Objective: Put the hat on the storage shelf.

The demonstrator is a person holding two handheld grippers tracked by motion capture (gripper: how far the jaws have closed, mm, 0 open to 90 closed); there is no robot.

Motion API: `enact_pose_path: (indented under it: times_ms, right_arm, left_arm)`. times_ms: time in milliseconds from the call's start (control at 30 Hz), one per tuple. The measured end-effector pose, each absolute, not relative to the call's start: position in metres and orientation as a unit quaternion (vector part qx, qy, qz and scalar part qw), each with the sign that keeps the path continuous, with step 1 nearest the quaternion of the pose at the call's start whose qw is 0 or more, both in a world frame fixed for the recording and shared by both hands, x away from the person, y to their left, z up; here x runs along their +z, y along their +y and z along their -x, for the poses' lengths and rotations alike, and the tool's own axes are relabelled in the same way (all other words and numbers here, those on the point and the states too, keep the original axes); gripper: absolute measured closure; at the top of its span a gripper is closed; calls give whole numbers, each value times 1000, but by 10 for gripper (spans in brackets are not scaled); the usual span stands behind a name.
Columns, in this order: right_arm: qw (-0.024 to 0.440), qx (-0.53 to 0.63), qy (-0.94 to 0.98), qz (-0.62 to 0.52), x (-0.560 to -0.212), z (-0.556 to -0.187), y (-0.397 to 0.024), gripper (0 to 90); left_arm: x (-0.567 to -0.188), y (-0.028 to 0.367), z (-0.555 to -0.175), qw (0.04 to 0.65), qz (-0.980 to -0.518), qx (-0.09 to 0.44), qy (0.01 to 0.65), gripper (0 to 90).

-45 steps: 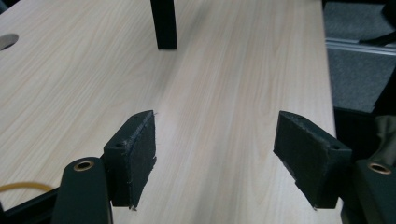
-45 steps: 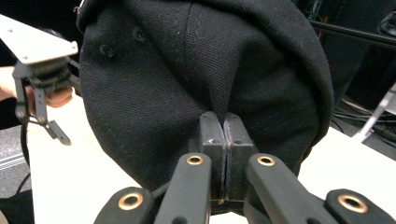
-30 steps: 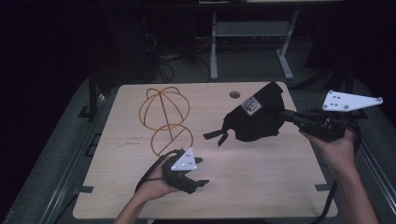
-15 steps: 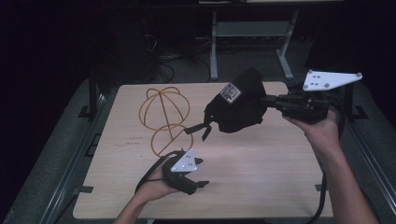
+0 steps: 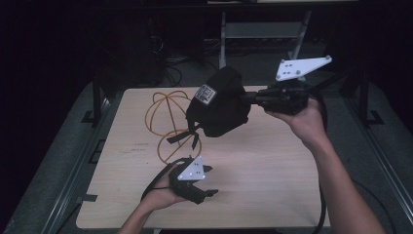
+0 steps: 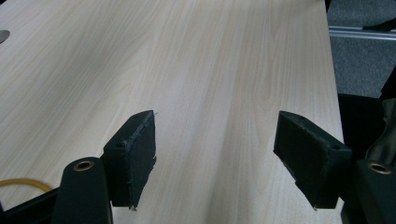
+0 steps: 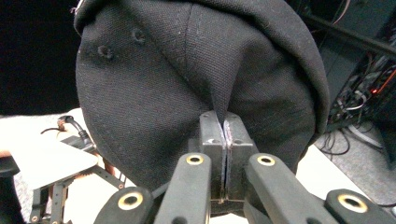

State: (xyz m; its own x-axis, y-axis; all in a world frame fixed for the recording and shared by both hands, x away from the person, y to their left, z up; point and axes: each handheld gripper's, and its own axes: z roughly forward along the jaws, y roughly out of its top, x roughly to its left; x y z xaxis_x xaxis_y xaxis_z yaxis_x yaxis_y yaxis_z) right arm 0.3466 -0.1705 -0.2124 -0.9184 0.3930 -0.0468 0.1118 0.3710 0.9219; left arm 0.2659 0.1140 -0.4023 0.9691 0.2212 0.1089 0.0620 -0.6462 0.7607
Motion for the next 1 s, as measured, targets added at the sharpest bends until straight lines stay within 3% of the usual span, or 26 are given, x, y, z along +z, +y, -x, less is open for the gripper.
enact_pose_path:
  times_ms: [233,1000]
  right_arm:
    - [107,518,835,-153,-210,-368,-138,891]
    - [105,493,851,-148,-184,-417,-43,893]
  left_arm:
    - [-404,113,-266,410,-904,96,72,294]
    - [-404,112,-266,406,-906,96,70,295]
